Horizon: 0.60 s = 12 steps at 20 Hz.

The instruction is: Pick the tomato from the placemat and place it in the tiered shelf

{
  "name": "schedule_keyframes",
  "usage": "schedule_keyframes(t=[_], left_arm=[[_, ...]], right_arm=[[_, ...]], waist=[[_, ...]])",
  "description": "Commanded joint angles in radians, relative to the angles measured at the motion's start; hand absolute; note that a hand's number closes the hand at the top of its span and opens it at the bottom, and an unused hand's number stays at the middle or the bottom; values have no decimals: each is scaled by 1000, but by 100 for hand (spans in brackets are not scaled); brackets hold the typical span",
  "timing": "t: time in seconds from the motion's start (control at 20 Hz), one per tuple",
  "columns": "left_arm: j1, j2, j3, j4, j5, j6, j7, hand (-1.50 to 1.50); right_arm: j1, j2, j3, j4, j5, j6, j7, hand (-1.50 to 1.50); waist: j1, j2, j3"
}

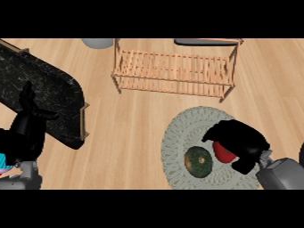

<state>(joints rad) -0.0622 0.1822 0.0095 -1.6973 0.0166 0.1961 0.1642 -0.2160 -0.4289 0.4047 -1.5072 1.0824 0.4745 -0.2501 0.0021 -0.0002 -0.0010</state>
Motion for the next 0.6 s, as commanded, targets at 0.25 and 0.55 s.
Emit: schedule_keyframes(t=[0.25,0.55], left_arm=[[9,-23,-8,-31,-44,5,25,0],[-41,-10,39,24,-4,-13,21,0]], right_arm=[[30,-2,9,47,117,-200,-142,150],[54,252,8,-4,150,-125,191,150]], waist=[[-1,0,1],[-17,-2,0]])
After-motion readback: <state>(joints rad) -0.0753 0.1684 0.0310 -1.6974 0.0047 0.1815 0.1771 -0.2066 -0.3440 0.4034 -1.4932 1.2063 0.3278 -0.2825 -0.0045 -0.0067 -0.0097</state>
